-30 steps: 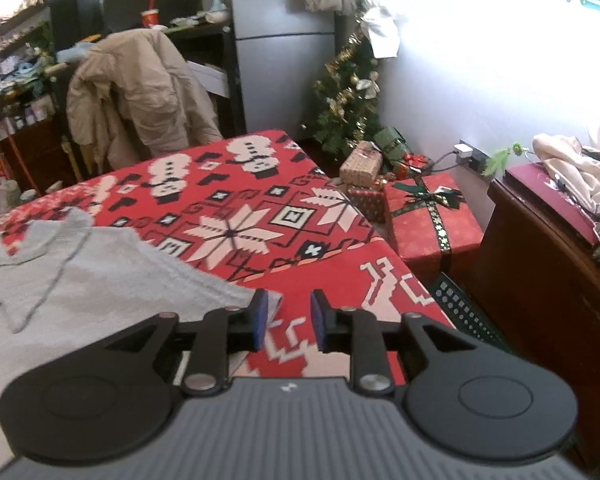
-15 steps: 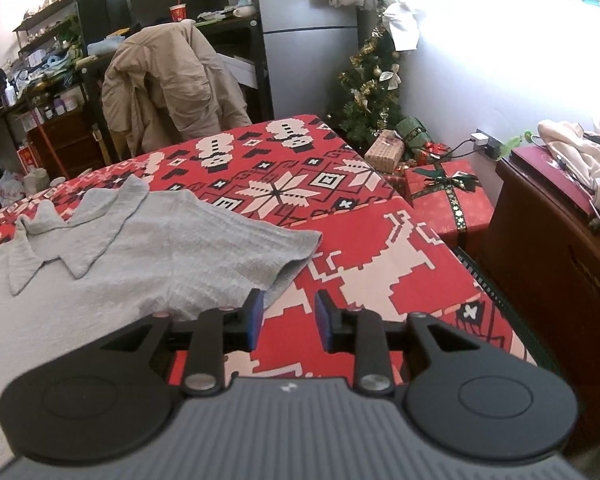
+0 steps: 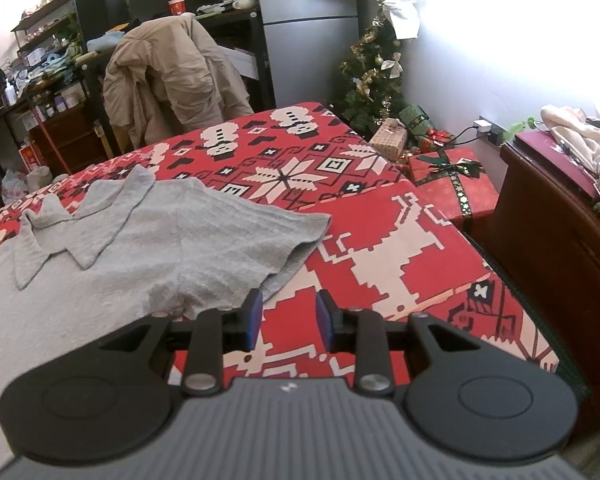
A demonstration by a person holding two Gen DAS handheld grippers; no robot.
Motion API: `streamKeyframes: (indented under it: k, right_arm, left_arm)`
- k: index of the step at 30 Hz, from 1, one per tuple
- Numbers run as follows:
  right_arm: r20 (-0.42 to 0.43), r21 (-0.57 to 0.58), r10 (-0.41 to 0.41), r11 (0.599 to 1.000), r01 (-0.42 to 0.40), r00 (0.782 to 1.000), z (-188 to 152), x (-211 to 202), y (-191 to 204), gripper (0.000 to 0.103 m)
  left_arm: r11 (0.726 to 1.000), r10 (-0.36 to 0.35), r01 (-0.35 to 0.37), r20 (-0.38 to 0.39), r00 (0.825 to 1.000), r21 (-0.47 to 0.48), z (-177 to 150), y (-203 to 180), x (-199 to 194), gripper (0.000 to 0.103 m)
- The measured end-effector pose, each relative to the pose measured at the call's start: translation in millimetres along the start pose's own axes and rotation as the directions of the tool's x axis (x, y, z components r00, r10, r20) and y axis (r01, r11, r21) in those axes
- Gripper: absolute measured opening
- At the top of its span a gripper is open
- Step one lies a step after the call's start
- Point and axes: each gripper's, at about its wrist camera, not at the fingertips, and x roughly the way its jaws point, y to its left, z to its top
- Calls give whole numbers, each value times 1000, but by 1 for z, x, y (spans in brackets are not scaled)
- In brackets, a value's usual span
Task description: Fold clothes
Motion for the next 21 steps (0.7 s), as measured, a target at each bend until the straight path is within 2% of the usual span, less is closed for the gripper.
streamKeyframes:
  k: [3, 7, 10, 13, 16, 17, 21]
  right_arm:
    - [1, 1, 1, 1000, -1, 1000, 1, 0, 0, 35]
    - [-6, 10, -1, 1000, 1, 1000, 1, 3, -1, 37]
    - [-17, 10, 1, 1000, 0, 1000, 0, 6, -1, 37]
    - [-26, 7, 1, 1000, 0, 1000, -2, 9, 1, 37]
    - [-34, 10, -2, 1000, 3, 999, -4, 11, 1, 38]
    - [-38, 12, -3, 1000, 4, 999, -4, 11, 1, 38]
    - [-51, 11, -9, 1000, 10, 999, -6, 14, -1, 38]
  left_arm:
    - [995, 43, -41, 12, 999, -93, 7, 29, -2, 11]
    - [984, 129, -128, -2, 992, -122, 14, 64, 9, 11]
    - [984, 171, -172, -33, 985, -51, 19, 76, 27, 11]
    - [986, 166, -165, -41, 985, 28, 21, 75, 40, 11]
    - [982, 179, -175, -43, 983, 70, 22, 71, 49, 20]
    - [980, 183, -179, -43, 982, 84, 22, 70, 52, 20]
    - [978, 195, -193, -30, 980, 76, 24, 70, 59, 22]
